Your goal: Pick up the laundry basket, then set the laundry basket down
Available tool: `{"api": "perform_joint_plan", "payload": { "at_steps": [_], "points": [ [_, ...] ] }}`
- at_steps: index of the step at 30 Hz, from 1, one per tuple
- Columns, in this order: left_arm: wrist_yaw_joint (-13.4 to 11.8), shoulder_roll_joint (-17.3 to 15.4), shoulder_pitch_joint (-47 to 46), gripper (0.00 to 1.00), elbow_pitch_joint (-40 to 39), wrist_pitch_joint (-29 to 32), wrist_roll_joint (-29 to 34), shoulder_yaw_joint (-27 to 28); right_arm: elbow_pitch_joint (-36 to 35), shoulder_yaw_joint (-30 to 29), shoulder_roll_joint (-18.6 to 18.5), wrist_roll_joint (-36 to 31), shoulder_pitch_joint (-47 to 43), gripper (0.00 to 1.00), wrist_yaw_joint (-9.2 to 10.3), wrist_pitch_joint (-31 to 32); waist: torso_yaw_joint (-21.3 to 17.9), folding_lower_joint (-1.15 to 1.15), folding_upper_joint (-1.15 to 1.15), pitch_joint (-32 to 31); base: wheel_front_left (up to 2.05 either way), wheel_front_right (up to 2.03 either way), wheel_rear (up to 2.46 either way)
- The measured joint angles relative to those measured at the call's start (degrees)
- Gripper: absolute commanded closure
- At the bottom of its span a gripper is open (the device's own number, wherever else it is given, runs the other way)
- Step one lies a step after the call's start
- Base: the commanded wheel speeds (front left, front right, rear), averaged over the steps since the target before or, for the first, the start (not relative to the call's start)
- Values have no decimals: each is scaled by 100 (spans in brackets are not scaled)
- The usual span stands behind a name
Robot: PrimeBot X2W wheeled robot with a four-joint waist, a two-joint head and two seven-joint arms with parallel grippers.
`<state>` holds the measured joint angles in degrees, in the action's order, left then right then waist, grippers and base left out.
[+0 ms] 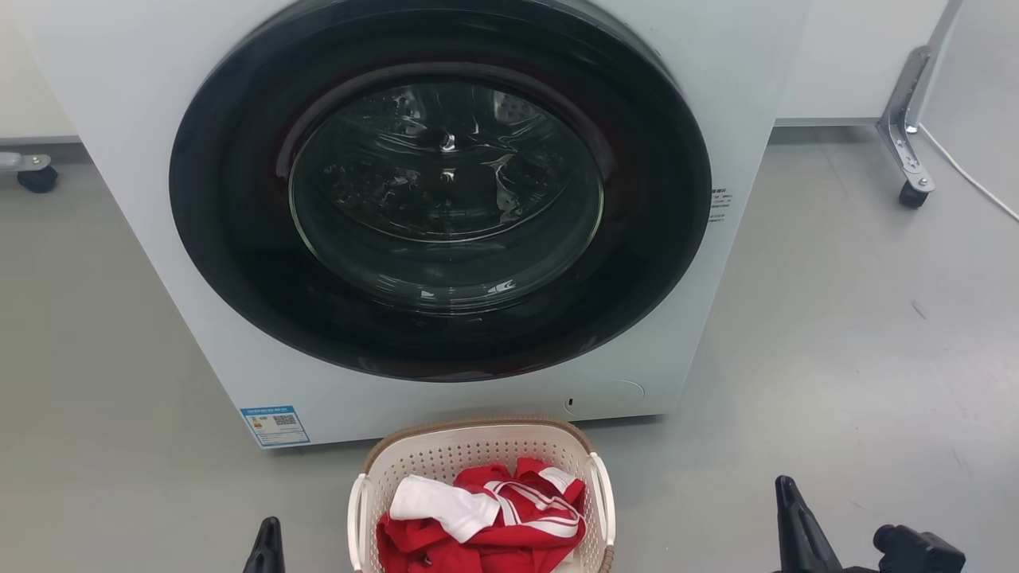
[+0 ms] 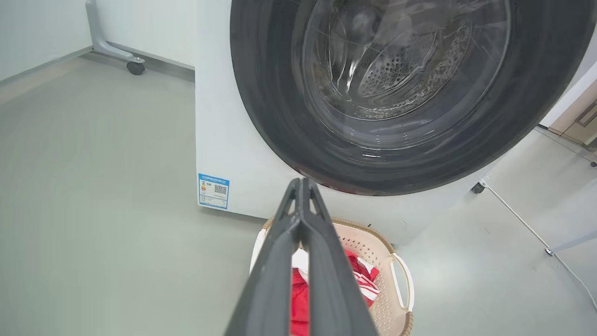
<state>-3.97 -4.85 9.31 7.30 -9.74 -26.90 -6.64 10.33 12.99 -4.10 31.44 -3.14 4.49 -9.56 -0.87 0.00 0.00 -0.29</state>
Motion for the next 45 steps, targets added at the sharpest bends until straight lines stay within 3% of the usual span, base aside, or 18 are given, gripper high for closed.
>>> {"api": "perform_joint_plan", "payload": {
  "at_steps": [45],
  "points": [
    [654,136,-798,100,554,967,-3804,687,405,-1217,104,3535,464,100,-658,958,52,0,0,22,0,0,0]
  ]
}}
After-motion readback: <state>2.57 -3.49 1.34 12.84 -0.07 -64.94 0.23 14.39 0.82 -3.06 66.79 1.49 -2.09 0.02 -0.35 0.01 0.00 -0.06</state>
